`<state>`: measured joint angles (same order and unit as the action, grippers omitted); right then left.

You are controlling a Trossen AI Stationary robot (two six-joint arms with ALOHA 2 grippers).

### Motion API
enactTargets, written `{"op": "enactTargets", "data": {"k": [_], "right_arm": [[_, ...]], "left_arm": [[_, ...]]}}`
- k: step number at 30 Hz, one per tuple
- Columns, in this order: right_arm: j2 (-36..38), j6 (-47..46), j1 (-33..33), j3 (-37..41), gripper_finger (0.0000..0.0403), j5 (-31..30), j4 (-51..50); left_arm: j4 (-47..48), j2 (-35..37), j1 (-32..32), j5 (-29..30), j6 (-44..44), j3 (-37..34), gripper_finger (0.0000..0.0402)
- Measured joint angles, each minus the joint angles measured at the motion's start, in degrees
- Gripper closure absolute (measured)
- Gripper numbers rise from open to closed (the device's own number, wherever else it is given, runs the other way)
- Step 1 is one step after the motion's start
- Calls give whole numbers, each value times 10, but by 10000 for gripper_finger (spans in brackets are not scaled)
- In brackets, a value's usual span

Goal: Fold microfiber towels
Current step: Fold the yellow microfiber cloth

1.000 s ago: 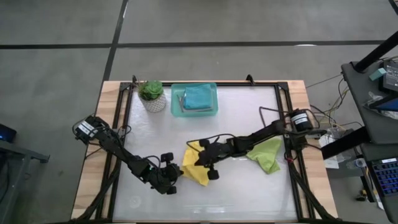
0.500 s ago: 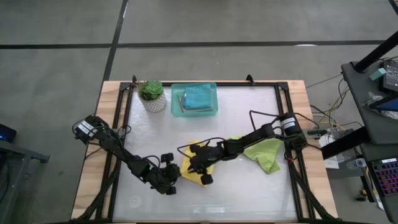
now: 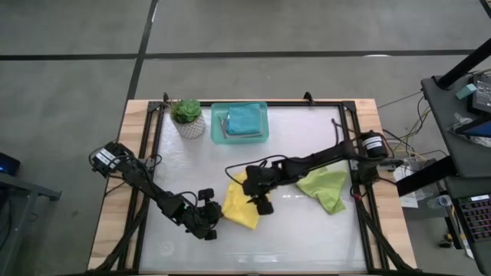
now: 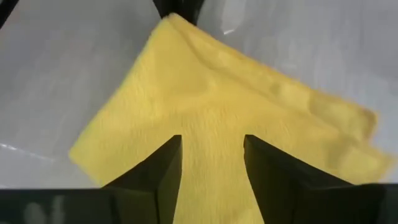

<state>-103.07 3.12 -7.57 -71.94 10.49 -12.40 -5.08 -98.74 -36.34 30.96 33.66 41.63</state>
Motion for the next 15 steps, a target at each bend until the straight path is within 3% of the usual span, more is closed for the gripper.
{"op": "enactTargets", "data": {"k": [4, 10, 15], "right_arm": [[10, -14, -8, 8, 242, 1, -15], [9, -45, -73, 10, 253, 18, -16], [9, -64, -124, 10, 264, -82, 16]], "left_arm": [[0, 1, 0, -1, 1, 0, 401], [0, 9, 0, -1, 1, -1, 401], [0, 14, 0, -10, 3, -1, 401]]}}
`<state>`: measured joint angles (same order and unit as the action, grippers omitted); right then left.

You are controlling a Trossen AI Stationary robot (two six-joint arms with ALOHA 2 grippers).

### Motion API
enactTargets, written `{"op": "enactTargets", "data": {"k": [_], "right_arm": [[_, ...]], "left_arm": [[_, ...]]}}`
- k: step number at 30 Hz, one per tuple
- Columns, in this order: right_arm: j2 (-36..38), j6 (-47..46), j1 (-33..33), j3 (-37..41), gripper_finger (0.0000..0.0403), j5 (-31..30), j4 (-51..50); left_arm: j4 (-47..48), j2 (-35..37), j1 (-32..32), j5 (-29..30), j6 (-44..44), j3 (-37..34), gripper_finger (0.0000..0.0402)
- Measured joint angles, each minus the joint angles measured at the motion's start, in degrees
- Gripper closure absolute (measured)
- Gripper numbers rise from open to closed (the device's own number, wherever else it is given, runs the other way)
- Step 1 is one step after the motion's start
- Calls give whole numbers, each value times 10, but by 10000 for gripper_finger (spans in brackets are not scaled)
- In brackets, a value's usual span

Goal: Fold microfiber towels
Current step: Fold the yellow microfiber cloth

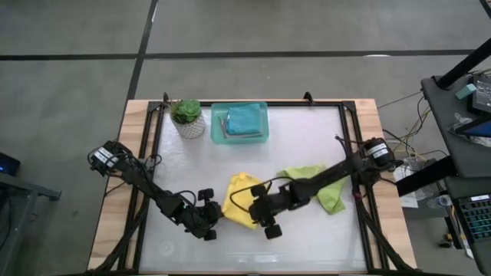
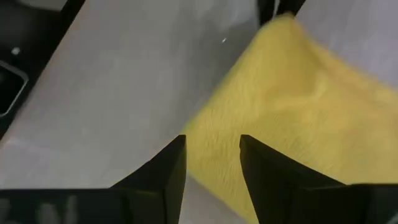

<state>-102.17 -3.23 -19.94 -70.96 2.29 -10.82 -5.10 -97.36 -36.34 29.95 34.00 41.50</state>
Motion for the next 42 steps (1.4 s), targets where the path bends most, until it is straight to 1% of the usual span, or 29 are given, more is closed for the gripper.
{"op": "enactTargets", "data": {"k": [4, 8, 13, 26, 29, 33, 34, 42], "right_arm": [[-12, -4, -23, 0, 276, -64, 36], [-43, -31, -37, 1, 286, -74, 84], [-74, -52, -48, -5, 296, -96, 80], [-101, -77, -49, -6, 328, -100, 69], [-103, -77, -49, -9, 347, -100, 69], [-99, -64, -49, -9, 387, -99, 62], [-97, -62, -49, -9, 390, -99, 59], [-65, -59, -51, -26, 394, -97, -32]], "left_arm": [[-1, 0, 0, -3, 3, 0, 401], [-2, 0, 2, -2, 17, 0, 401], [-4, 0, 4, 1, 17, 0, 401], [-4, 0, 6, 1, 18, 5, 401], [-3, 0, 6, 1, 18, 5, 401], [4, 0, 6, 1, 19, 4, 401], [9, 0, 6, 1, 22, 4, 401], [37, 0, 7, 1, 48, 3, 401]]}}
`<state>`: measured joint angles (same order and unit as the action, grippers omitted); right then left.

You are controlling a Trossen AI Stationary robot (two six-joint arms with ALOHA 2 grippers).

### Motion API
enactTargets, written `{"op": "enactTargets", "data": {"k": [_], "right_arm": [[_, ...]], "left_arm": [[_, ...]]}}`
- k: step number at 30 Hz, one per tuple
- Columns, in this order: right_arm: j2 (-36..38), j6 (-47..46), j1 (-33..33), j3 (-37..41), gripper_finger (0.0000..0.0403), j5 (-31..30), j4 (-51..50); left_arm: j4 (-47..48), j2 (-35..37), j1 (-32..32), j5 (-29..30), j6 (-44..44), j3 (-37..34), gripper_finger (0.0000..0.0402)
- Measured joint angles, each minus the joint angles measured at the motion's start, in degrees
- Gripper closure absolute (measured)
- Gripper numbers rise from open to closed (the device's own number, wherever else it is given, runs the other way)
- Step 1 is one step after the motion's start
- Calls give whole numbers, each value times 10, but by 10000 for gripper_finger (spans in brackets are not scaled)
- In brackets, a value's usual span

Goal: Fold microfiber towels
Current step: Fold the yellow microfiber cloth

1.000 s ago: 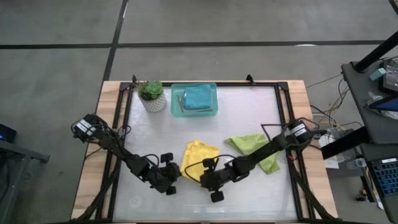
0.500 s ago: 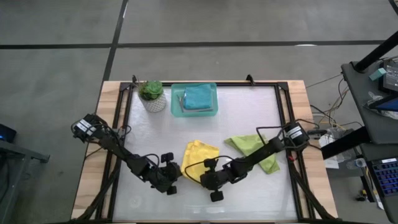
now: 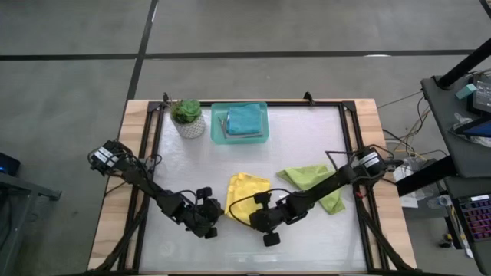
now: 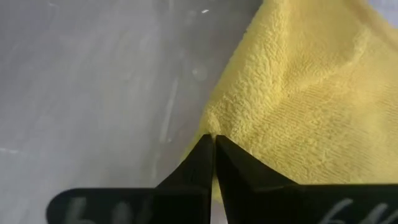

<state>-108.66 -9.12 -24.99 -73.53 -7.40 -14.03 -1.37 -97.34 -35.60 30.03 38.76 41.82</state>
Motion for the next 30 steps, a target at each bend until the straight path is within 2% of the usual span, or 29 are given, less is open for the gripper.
{"op": "enactTargets", "data": {"k": [6, 13, 16, 21, 24, 30], "right_arm": [[3, -6, -4, -10, 394, 8, -38], [-15, -20, -3, -9, 391, 9, -21], [-16, -19, -1, -9, 378, 9, 0], [-15, -19, 1, -10, 332, 10, -2], [-5, -16, 2, -10, 301, 9, -1], [20, -8, 2, -11, 257, 9, -4]], "left_arm": [[5, 0, 3, 0, 1, -1, 401], [5, 0, 4, 0, 0, 8, 401], [5, 5, 4, 0, -1, 11, 401], [18, 31, 4, -27, 3, 9, 396], [50, 54, 4, -29, 3, 9, 375], [82, 106, 4, -29, -9, 5, 303]]}}
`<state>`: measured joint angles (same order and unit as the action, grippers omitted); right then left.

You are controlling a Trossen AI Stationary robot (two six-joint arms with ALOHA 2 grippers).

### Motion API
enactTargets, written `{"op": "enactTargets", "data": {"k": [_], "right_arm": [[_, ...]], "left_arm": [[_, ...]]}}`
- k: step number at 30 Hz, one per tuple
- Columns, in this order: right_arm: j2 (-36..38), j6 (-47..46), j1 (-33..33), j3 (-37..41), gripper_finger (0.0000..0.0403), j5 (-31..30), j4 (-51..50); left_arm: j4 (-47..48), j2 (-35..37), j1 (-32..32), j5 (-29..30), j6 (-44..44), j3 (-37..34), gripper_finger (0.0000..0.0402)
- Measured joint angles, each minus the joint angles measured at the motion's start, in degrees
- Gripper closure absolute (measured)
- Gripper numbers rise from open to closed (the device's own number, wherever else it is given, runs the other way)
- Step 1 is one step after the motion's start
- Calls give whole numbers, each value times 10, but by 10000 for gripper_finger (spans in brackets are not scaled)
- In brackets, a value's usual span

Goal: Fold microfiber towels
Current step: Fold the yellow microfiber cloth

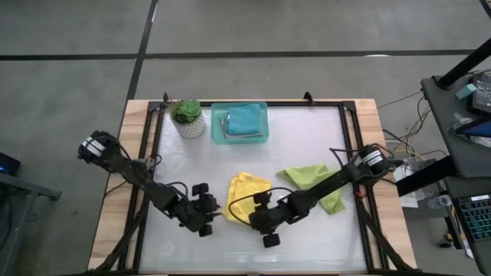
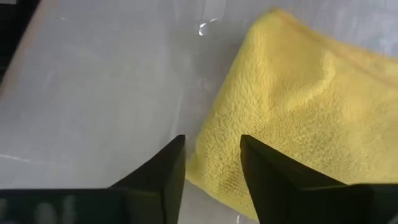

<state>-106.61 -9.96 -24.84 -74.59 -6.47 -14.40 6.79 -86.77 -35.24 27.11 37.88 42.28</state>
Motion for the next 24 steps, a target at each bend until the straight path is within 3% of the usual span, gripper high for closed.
{"op": "enactTargets", "data": {"k": [5, 13, 16, 20, 24], "right_arm": [[16, 10, 0, 0, 240, 0, -4], [19, 39, 1, 0, 243, -17, -20], [19, 50, 7, 1, 243, -37, -31], [19, 72, 28, 1, 241, -56, -35], [19, 106, 68, 1, 245, -57, -34]], "left_arm": [[-45, -2, 0, 0, 7, -7, 266], [-109, -61, -4, -12, 9, -5, 263], [-111, -72, -3, 12, 21, 1, 263], [-111, -73, -2, 19, 24, 0, 275], [-109, -73, -2, 19, 23, -2, 314]]}}
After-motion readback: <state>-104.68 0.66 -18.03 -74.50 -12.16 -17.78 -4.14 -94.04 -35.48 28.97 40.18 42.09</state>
